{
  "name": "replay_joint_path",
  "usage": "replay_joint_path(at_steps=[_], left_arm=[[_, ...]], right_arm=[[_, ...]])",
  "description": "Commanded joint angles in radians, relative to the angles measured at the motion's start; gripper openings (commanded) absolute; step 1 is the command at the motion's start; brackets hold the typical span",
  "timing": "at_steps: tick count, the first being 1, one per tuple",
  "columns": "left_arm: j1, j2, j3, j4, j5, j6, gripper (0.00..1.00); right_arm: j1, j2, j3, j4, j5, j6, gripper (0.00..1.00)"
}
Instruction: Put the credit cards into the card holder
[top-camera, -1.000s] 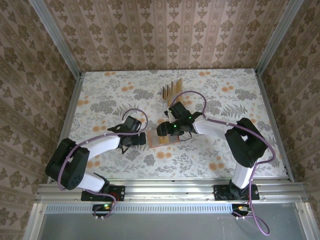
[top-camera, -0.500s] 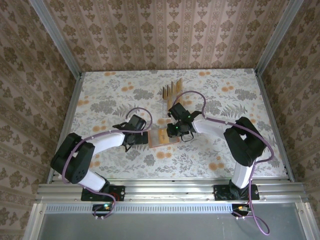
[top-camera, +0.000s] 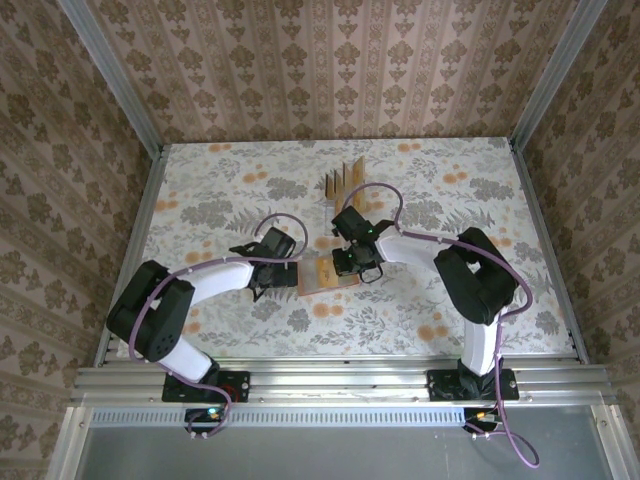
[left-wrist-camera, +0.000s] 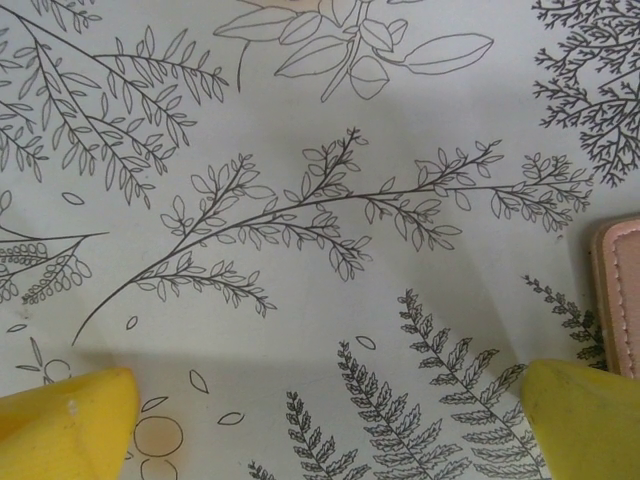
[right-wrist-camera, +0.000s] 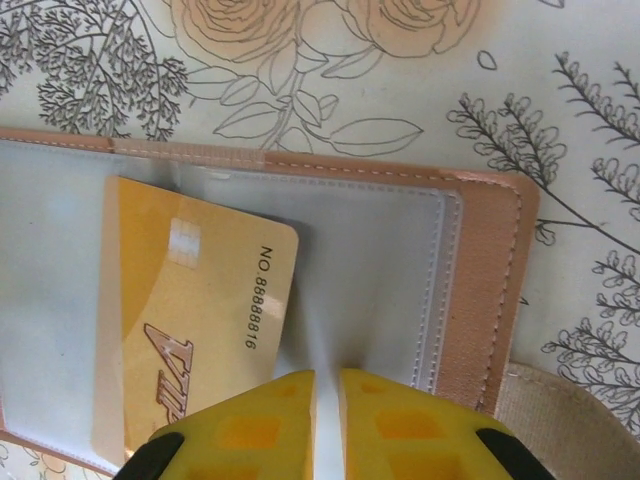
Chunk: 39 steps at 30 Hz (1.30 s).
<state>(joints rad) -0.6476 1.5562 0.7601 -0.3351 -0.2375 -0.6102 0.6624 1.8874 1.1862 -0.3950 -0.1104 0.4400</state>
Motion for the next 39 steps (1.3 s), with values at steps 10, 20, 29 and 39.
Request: replay_joint_path(at_steps=[10,20,29,39], left_arm=[[-0.007,0.029,0.012,-0.001,-0.002,-0.012,1.0],[-0.009,0.029,0.005,0.006,0.0,-0.011,1.0],[-0.009,0.025,0.004,0.004,0.001,-0.009,1.0],[-0.004,-0.033,-0.001,-0.034,-0.033,-0.001,1.0]], right_arm=[[0.037,0.052,0.075,-0.03,-0.009,-0.006,0.14],[0.055,0.074,0.103,-0.011,-0.046,0.024,0.14],[0.066,0.08,0.148,-0.014,-0.077,0.032,0.14],[0.02,0.001,0.108,-0.057,-0.024,0.003,0.15]])
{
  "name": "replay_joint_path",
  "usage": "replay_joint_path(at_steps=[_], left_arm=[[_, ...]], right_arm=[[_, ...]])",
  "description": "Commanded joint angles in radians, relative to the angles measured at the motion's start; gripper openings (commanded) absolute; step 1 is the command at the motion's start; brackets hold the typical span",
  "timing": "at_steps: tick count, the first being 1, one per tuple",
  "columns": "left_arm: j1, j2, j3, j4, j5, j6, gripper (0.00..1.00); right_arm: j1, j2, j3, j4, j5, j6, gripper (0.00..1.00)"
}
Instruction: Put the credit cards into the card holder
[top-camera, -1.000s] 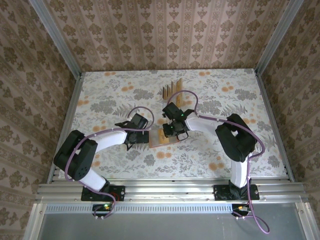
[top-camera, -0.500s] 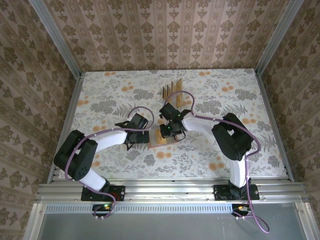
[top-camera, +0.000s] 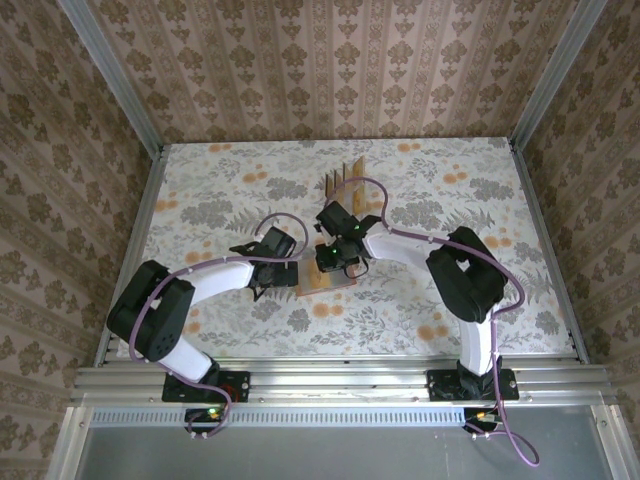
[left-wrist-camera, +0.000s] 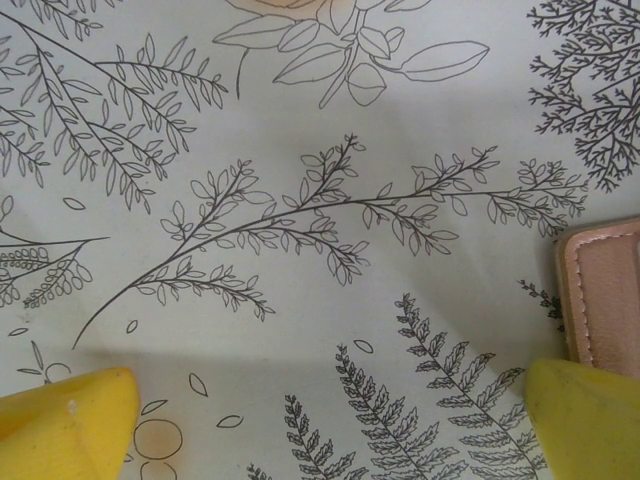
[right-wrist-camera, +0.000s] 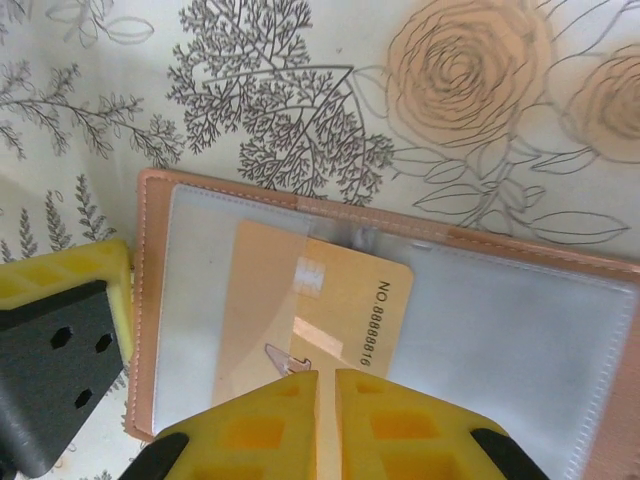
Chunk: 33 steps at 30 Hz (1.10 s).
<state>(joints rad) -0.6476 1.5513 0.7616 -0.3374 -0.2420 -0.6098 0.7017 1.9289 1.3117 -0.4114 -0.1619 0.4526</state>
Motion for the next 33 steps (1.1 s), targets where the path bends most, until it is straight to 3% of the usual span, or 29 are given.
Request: replay_joint_path(at_steps=[1,33], left_arm=[[-0.004,-0.03,-0.001,-0.04,-0.032,-0.001,1.0],[-0.009,0.056,0.019,-0.043,-0.023,0.011,1.0]], right_arm=[[-0.025,-0.038,-0.023,-0.042,0.028,-0.012,0.15],[0.036,0.065,-0.01,-0.016,0.0,0.004,0.13]])
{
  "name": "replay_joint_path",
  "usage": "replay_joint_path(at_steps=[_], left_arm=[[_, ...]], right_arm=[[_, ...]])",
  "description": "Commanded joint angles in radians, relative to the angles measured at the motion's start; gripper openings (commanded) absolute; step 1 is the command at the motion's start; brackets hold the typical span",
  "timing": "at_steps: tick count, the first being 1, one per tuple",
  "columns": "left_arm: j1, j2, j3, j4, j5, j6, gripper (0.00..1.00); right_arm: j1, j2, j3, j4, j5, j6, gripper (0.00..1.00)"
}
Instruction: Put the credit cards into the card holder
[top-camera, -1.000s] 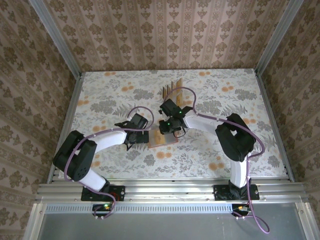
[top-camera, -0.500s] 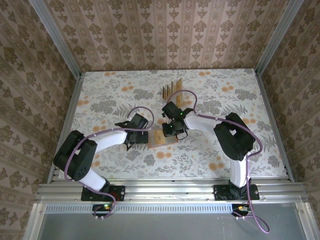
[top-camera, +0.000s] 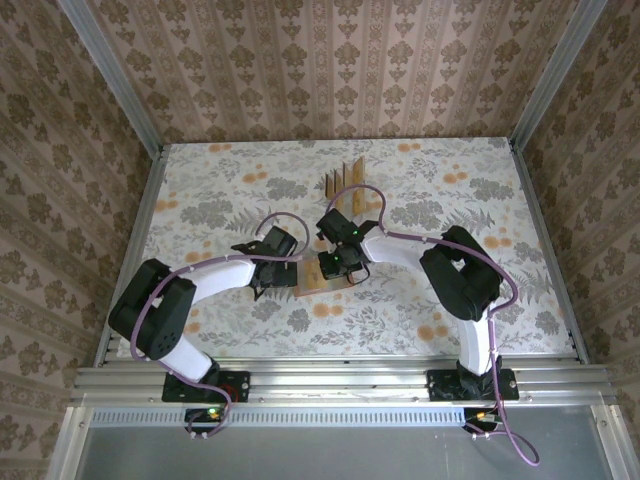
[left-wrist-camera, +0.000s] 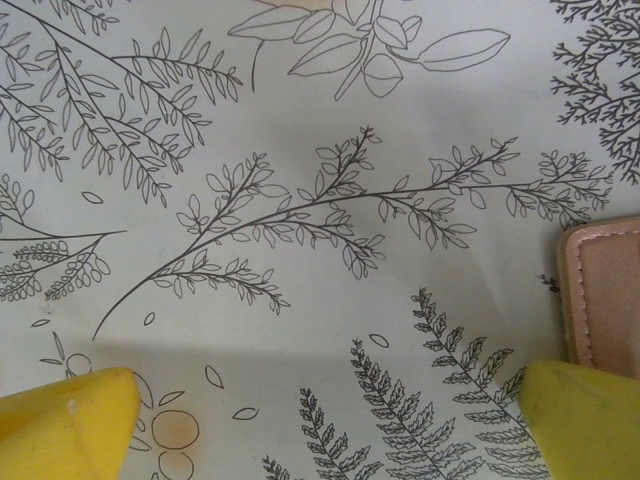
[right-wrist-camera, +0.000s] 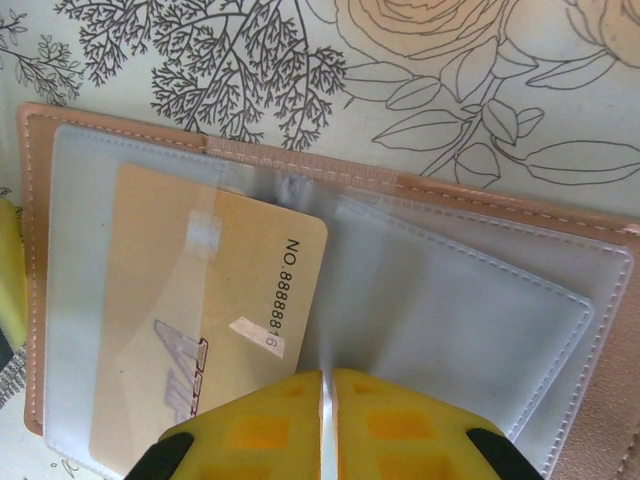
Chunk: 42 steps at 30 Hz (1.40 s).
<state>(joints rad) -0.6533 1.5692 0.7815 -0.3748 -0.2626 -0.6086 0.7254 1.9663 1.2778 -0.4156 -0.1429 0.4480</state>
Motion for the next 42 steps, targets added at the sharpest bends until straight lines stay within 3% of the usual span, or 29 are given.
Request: replay_joint_path(at_steps=[1,27,42], left_arm=[[-0.003,0.038,-0.001,-0.005,-0.003,0.01,1.0],[-0.003,0.026,-0.004,0.007,0.003,0.022,1.0],[0.061,-0.093,-0.041,-0.033,0.03,0.044,1.0]], right_arm=[[0.014,0.03,0.026,-0.012,-0.02,0.009,0.13],[0.057,0.05,0.077,-0.021,-0.053,0.027,0.13],[0.016,-0.095,-0.002,-0.017,-0.021,0.04,0.16]])
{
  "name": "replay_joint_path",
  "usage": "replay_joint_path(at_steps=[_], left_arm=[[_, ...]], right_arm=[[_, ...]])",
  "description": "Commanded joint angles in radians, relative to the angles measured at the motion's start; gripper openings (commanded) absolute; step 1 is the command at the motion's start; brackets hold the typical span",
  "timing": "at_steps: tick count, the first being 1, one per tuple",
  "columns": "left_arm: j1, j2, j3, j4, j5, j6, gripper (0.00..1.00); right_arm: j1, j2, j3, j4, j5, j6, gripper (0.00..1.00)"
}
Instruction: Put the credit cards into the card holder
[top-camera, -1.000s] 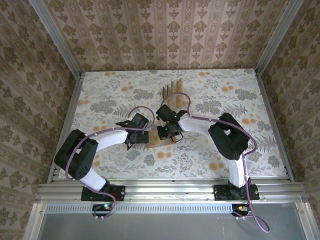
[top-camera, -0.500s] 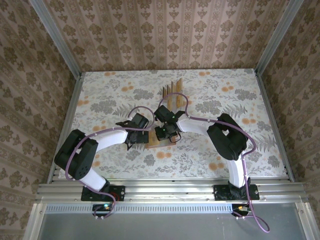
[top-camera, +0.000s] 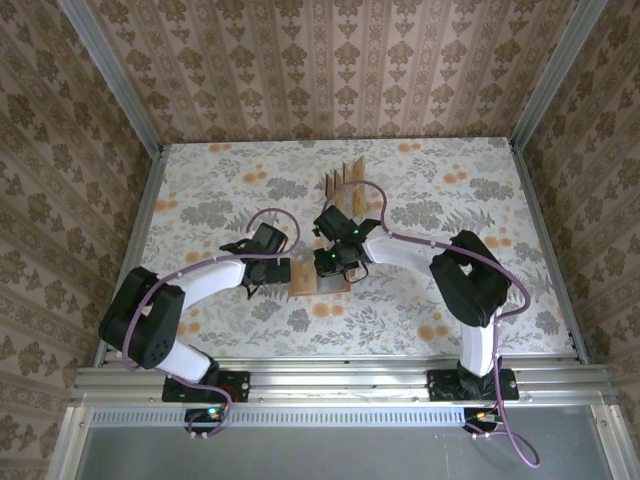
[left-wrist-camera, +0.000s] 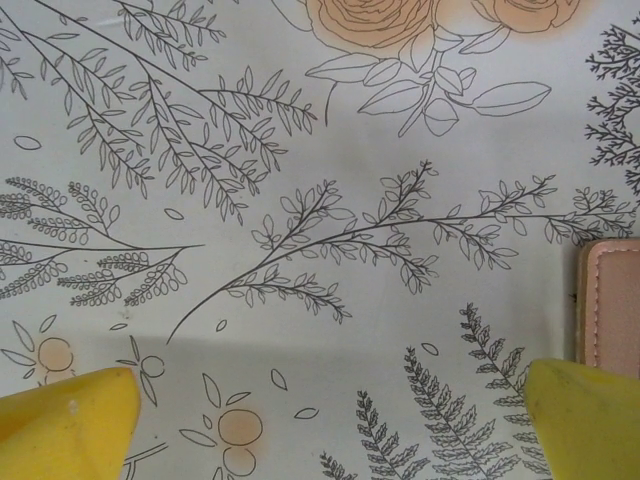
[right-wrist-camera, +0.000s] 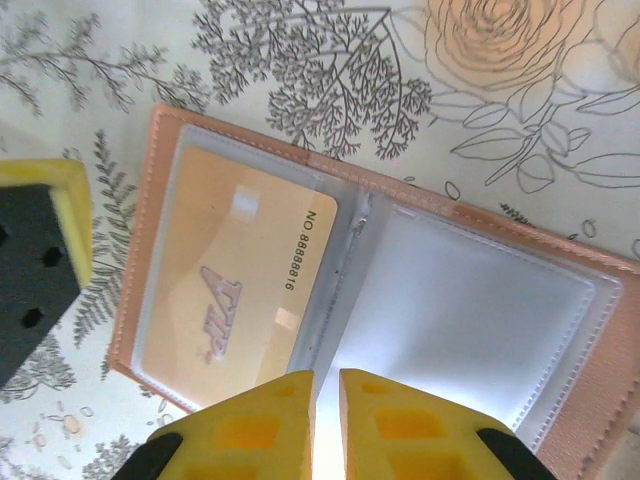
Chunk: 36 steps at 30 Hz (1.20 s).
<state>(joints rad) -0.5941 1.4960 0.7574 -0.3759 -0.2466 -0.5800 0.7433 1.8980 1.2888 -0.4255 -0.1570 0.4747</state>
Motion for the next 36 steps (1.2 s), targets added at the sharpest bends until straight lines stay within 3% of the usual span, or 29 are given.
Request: replay_joint_path(at_steps=[1,36], left_arm=[[0.002,-0.019,-0.021,-0.032,0.014,0.014,1.0],[-0.019,0.045,-0.047,0.025,0.033,0.002,1.0]], right_arm=[[0.0,-0.023,-0.013,-0.002,-0.012,0.017,0.16],[0.06,0.102,0.032,0.046,-0.062,0.063,0.12]])
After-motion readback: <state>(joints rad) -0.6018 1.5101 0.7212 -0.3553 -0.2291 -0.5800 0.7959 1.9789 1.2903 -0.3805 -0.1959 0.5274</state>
